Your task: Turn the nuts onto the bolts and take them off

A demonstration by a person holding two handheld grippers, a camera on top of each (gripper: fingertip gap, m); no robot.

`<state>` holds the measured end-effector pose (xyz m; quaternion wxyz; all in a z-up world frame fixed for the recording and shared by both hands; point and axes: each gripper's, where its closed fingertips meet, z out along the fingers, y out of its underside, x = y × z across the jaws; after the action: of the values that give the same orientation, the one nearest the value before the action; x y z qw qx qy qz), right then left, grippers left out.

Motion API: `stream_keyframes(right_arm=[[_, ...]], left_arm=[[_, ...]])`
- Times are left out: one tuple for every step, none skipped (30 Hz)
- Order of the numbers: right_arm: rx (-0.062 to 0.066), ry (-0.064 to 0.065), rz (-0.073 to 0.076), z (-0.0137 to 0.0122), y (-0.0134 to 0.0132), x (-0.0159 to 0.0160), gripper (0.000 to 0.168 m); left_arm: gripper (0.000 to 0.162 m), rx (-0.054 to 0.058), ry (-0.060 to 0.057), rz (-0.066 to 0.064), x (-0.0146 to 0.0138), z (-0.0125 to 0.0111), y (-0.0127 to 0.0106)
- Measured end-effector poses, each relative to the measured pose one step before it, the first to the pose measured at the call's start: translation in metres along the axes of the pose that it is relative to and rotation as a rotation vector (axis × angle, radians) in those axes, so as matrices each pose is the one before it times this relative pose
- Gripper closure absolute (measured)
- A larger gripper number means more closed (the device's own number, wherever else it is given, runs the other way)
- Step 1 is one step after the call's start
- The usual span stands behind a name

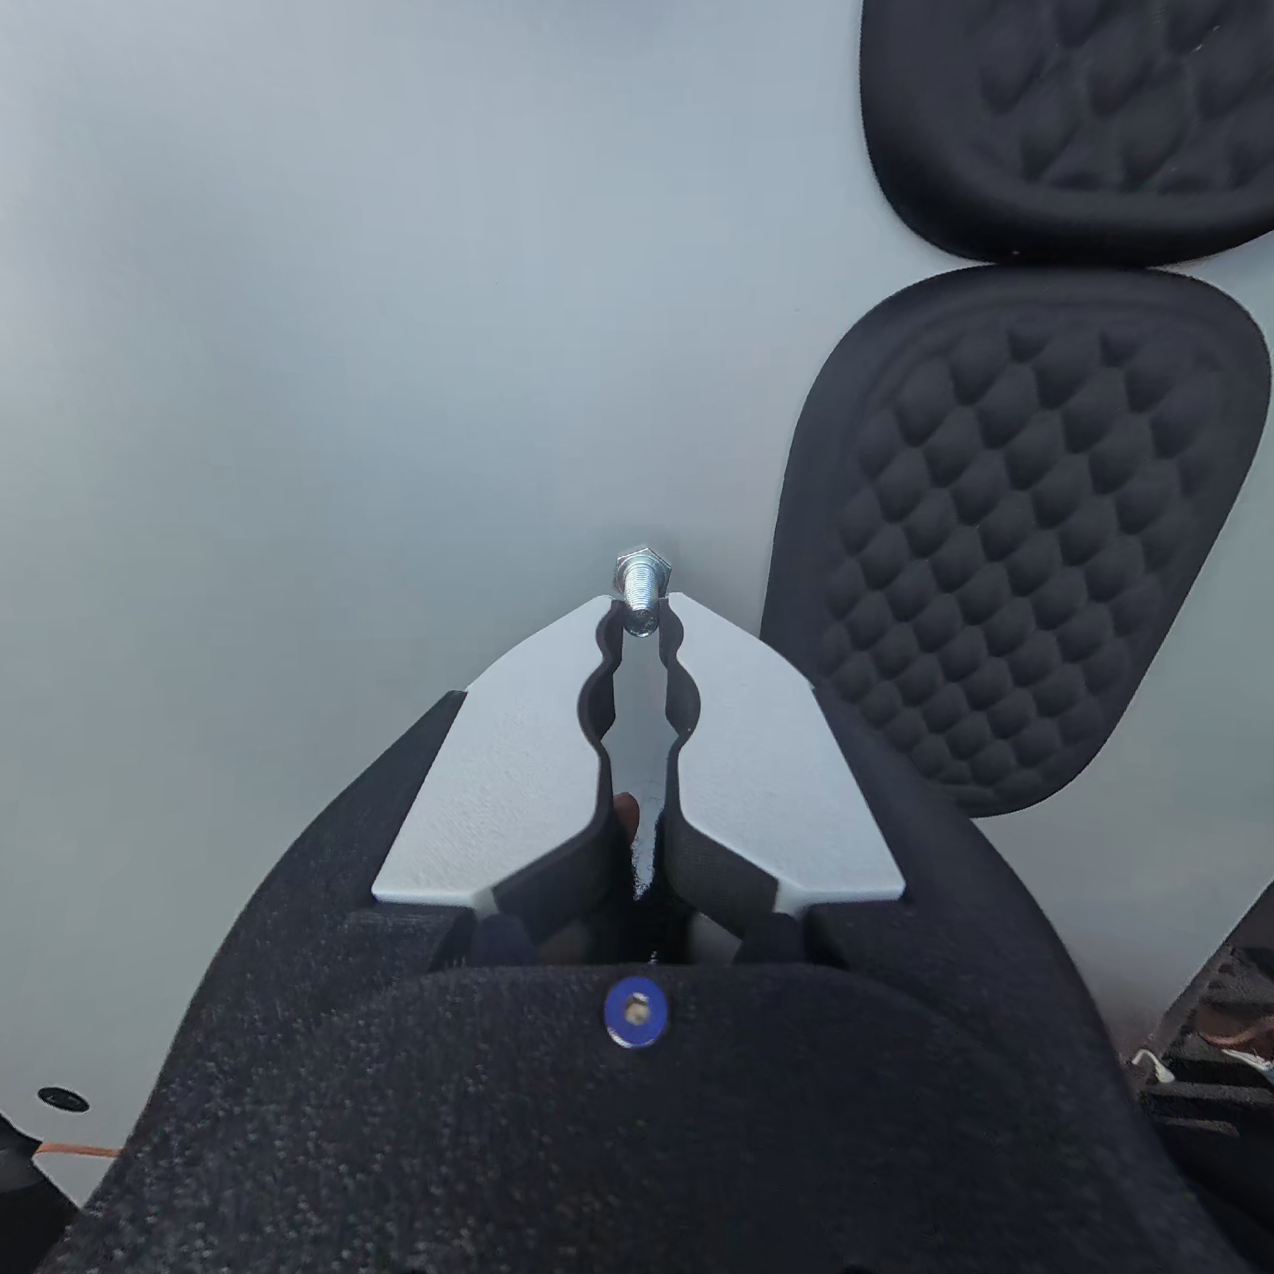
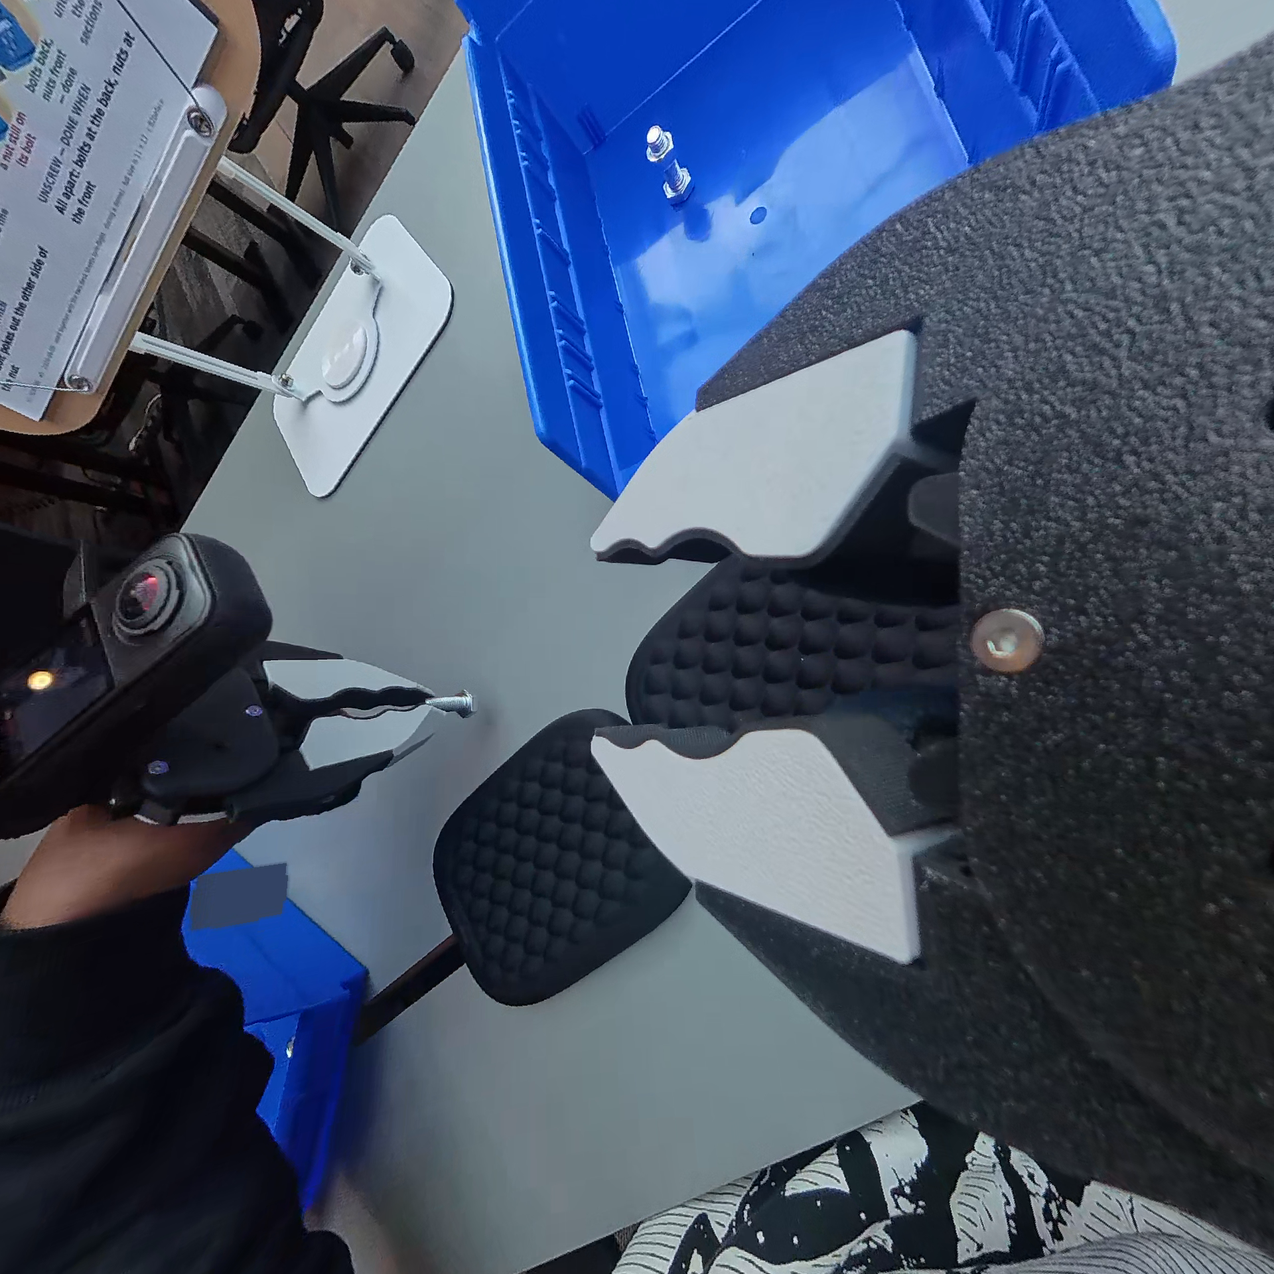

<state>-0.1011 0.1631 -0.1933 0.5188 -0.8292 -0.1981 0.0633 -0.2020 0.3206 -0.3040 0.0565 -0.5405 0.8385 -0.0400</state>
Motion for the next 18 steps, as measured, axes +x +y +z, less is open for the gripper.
stream_keyframes(right_arm=[[-0.0001,0.0013,0.0013,-0.00012,0.00049,0.00077,0.124],[0.0009,-0.0005,0.0008,-0.00003,0.00044,0.00034,0.124],[0.0013,-0.0022,0.0009,0.00021,0.00040,0.00018,0.124],[-0.0001,-0.0019,0.0015,0.00040,0.00043,0.00022,0.124],[-0.0013,0.0000,0.0019,0.00035,0.00046,0.00048,0.124],[-0.0003,-0.0002,0.0014,0.00029,0.00028,0.00047,0.124],[0.0017,-0.0012,0.0008,0.00011,-0.00018,0.00010,0.124],[0.0015,-0.0020,-0.0001,0.00003,-0.00026,-0.00015,0.124],[0.0010,0.0003,-0.0009,-0.00006,-0.00040,0.00014,0.124],[0.0002,0.0009,-0.0018,-0.00014,-0.00031,0.00005,0.124],[-0.0006,0.0006,-0.0023,-0.00012,-0.00023,0.00008,0.124],[-0.0007,0.0009,-0.0025,-0.00008,-0.00014,0.00013,0.124],[0.0004,-0.0002,-0.0021,-0.00027,-0.00002,0.00001,0.124],[0.0022,-0.0007,0.0004,-0.00035,-0.00012,0.00010,0.124],[0.0031,-0.0012,0.0022,-0.00038,0.00016,-0.00003,0.124],[0.0026,-0.0009,0.0029,-0.00023,0.00047,0.00007,0.124],[0.0020,-0.0006,0.0038,0.00005,0.00097,0.00026,0.124],[0.0019,-0.0019,0.0046,0.00024,0.00109,-0.00004,0.124]], left_arm=[[0.152,-0.0147,-0.0062,0.0049,0.00005,0.00326,0.00001],[0.152,-0.0128,-0.0080,0.0053,-0.00014,0.00301,0.00007],[0.152,-0.0098,-0.0064,0.0032,0.00037,0.00265,-0.00006],[0.152,-0.0026,0.0010,0.0038,0.00124,0.00222,-0.00066],[0.152,0.0023,0.0068,0.0017,0.00189,0.00186,-0.00107],[0.152,-0.0029,0.0040,-0.0006,0.00109,0.00160,0.00001],[0.152,-0.0065,-0.0029,0.0016,-0.00001,0.00142,0.00084],[0.151,-0.0069,-0.0036,0.0004,-0.00020,0.00119,0.00094],[0.145,-0.0036,-0.0045,-0.0016,-0.00060,0.00054,0.00061],[0.139,-0.0020,-0.0003,-0.0017,0.00002,-0.00026,0.00061],[0.136,0.0016,-0.0013,-0.0022,0.00004,-0.00125,0.00051],[0.133,0.0060,-0.0054,-0.0041,-0.00037,-0.00311,0.00081],[0.130,0.0129,-0.0067,-0.0077,-0.00062,-0.00534,0.00139],[0.129,0.0214,-0.0083,-0.0132,-0.00074,-0.00809,0.00241],[0.129,0.0281,-0.0031,-0.0178,0.00004,-0.01036,0.00391],[0.127,0.0289,-0.0020,-0.0230,0.00005,-0.01225,0.00588],[0.126,0.0258,-0.0043,-0.0273,-0.00035,-0.01348,0.00847],[0.126,0.0228,-0.0075,-0.0315,-0.00081,-0.01407,0.01088]])
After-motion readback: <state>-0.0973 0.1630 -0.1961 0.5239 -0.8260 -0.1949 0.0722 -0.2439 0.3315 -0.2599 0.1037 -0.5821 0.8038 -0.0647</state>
